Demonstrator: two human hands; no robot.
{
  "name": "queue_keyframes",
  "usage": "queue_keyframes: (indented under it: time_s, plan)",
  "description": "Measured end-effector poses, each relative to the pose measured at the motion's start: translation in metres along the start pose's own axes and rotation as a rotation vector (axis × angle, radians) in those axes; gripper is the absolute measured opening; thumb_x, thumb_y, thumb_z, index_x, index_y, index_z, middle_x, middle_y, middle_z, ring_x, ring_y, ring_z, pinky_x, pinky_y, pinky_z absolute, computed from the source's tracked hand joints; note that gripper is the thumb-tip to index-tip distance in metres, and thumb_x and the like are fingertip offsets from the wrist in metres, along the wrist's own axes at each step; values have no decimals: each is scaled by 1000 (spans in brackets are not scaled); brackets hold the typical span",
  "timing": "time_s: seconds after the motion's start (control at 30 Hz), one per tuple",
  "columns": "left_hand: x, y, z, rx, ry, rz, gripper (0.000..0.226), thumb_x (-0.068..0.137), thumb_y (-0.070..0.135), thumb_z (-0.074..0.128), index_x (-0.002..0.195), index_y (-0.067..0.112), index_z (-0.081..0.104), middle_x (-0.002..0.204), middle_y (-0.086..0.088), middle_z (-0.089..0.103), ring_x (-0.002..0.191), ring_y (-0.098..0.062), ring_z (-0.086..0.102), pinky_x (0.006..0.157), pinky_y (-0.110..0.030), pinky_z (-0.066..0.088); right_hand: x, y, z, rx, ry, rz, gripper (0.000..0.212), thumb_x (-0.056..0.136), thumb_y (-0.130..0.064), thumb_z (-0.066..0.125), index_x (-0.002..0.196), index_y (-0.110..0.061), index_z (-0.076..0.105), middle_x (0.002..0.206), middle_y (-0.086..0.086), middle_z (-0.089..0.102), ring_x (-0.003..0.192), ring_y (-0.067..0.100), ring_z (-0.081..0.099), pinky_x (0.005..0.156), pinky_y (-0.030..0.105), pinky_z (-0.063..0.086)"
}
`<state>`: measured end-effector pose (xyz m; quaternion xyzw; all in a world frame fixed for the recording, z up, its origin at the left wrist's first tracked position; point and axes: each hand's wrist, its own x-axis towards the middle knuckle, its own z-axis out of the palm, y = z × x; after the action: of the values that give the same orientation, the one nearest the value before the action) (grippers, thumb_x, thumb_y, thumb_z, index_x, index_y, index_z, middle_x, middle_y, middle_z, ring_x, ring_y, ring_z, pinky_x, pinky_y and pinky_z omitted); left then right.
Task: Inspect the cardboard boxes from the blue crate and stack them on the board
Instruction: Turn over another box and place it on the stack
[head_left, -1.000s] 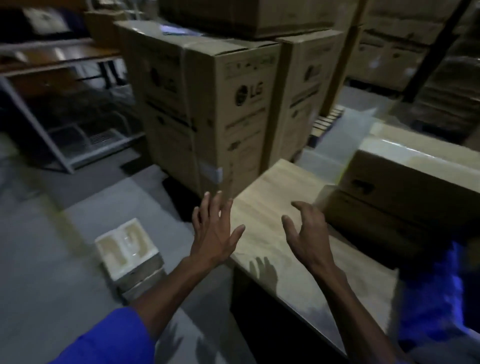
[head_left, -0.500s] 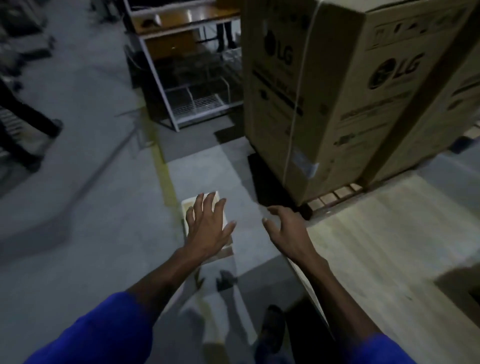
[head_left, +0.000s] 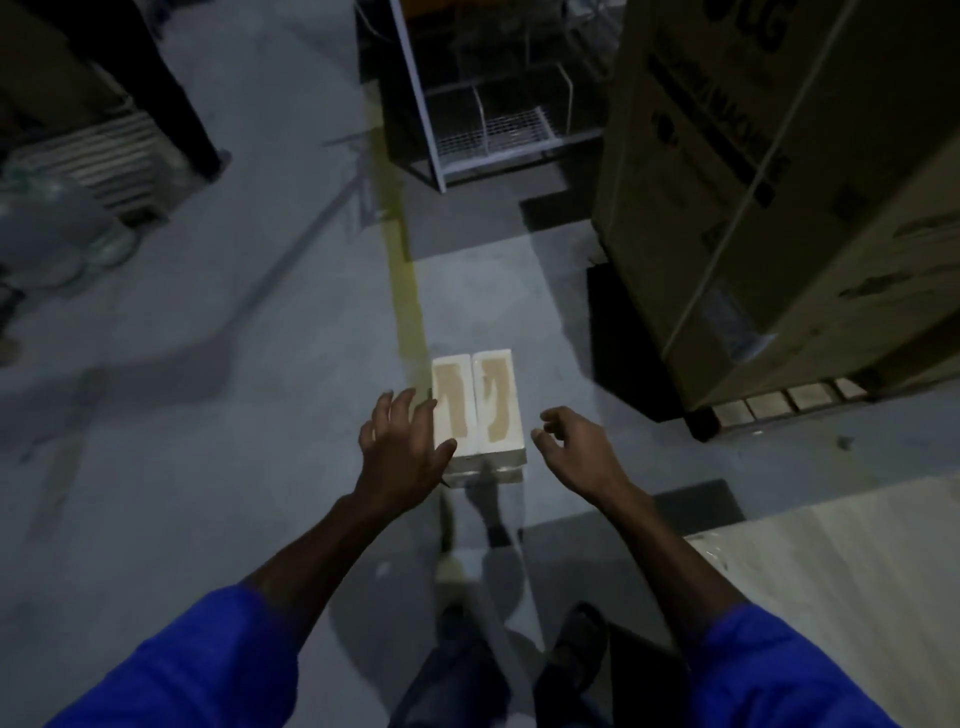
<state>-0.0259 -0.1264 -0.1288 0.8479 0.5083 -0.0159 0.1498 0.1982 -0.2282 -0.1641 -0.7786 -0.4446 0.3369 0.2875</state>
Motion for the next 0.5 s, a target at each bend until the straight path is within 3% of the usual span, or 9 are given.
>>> queue_keyframes:
  time_s: [0.07, 0.2, 0.37, 0.5]
  plan:
    - [12, -14, 6, 11, -58, -41, 69, 93, 55, 53, 149, 16, 47, 161, -16, 35, 151, -41, 21, 113, -59, 30, 16, -3, 12, -4, -31, 22, 43, 102, -28, 62, 138, -4, 59, 130, 16, 69, 117, 29, 66, 99, 39, 52]
    - [44, -44, 25, -50, -152, -65, 76, 92, 59, 40, 155, 17, 38, 166, -13, 24, 155, -36, 11, 120, -57, 23, 46, -7, 40, -29, -84, 90, 43, 103, -29, 60, 139, -5, 58, 130, 15, 68, 116, 28, 66, 99, 41, 52]
    - [101, -83, 59, -67, -258, -36, 70, 97, 54, 50, 154, 14, 39, 163, -15, 29, 151, -38, 19, 116, -60, 30, 89, 5, 74, -74, -110, 190, 42, 104, -30, 60, 137, -4, 60, 127, 16, 70, 113, 29, 67, 96, 40, 53]
    - [152, -114, 108, -136, -324, -68, 78, 90, 58, 39, 154, 12, 39, 160, -17, 34, 148, -40, 26, 114, -59, 34, 136, 31, 111, -127, -172, 272, 44, 104, -33, 58, 139, -5, 58, 129, 16, 69, 114, 30, 66, 96, 41, 54]
